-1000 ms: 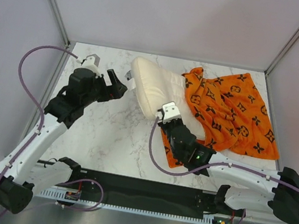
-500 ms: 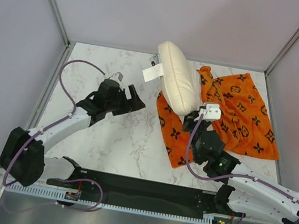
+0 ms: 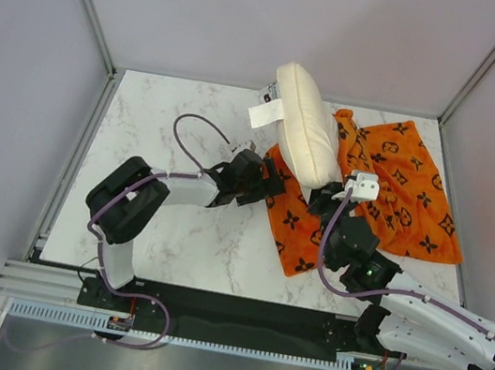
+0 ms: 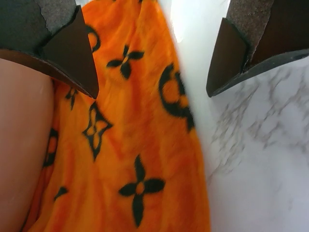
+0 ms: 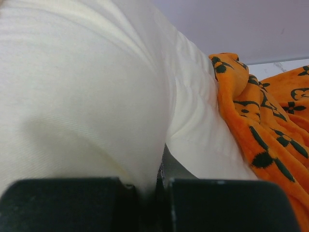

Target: Put the pillow into the pillowcase

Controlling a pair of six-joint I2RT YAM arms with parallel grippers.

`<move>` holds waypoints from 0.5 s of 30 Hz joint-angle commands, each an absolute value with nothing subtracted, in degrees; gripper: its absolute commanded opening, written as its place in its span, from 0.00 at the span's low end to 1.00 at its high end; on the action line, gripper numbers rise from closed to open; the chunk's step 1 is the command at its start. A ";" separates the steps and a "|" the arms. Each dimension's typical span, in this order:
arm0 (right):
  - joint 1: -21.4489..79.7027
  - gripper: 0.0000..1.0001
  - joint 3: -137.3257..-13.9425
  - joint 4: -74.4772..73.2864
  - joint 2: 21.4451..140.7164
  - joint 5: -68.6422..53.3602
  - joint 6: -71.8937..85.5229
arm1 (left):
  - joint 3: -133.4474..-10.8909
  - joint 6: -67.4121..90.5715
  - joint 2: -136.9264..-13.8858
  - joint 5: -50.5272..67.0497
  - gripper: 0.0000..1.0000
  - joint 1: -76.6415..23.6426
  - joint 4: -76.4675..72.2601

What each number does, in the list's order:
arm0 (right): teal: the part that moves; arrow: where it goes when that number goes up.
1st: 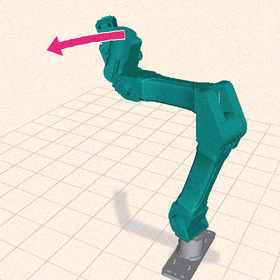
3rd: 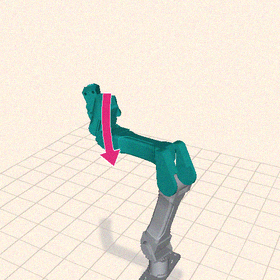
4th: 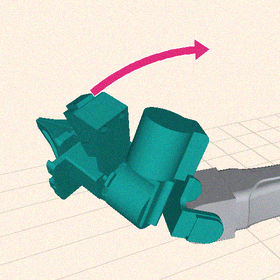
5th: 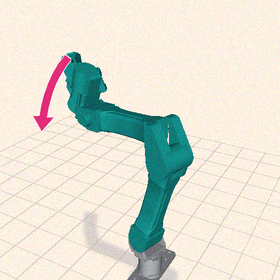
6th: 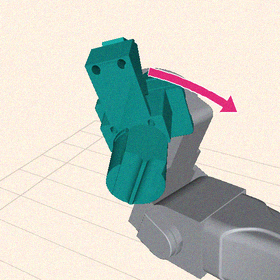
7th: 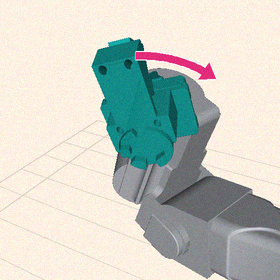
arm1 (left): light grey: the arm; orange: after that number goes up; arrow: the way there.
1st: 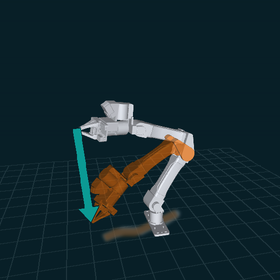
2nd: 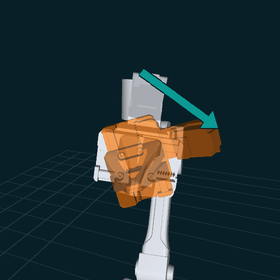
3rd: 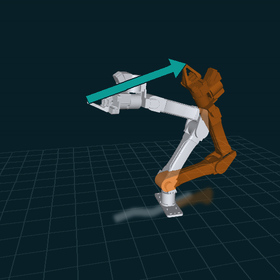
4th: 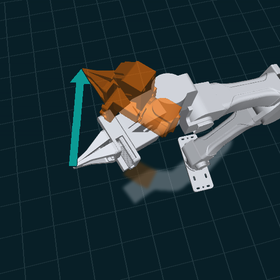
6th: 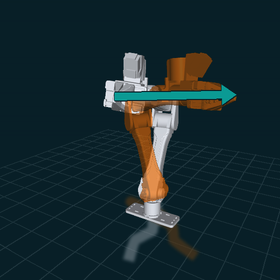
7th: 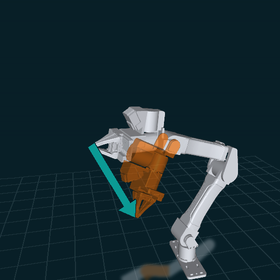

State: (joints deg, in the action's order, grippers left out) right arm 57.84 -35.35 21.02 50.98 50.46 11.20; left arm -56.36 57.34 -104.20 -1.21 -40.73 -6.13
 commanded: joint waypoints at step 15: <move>55.72 0.00 -35.59 25.05 45.62 50.98 13.53 | -64.76 59.34 -120.85 -8.01 0.02 -42.02 -32.24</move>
